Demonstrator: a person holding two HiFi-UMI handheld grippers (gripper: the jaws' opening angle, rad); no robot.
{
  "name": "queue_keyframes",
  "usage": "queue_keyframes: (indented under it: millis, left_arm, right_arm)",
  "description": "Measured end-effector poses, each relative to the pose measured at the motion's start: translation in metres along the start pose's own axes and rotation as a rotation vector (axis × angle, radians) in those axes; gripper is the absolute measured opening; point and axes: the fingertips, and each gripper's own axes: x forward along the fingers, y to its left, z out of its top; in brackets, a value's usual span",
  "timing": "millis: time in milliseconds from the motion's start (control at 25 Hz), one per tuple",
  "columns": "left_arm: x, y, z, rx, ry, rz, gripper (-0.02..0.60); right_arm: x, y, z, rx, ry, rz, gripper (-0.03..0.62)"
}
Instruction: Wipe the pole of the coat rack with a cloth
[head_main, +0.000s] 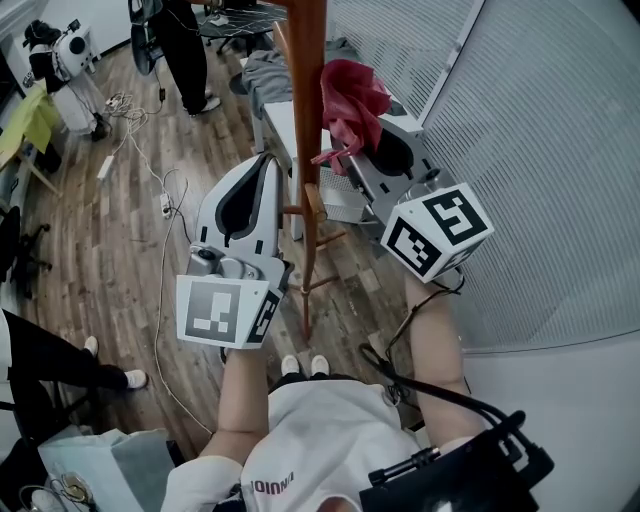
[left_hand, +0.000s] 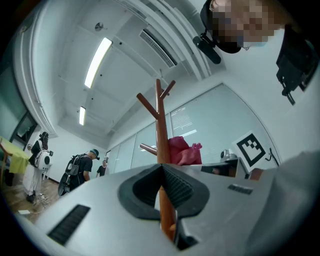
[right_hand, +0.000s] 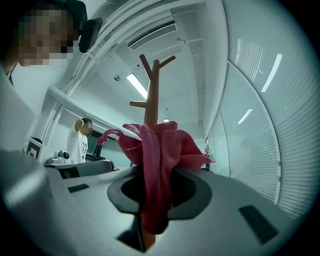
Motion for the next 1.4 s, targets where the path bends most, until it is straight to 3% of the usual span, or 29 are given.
queue_keyframes:
  millis: [1400]
  left_arm:
    - [-0.008,-0.004,-0.027,-0.009,0.077,-0.009,0.014]
  right_arm:
    - [-0.015,0.005,-0.066,0.106,0.116,-0.004,0.098]
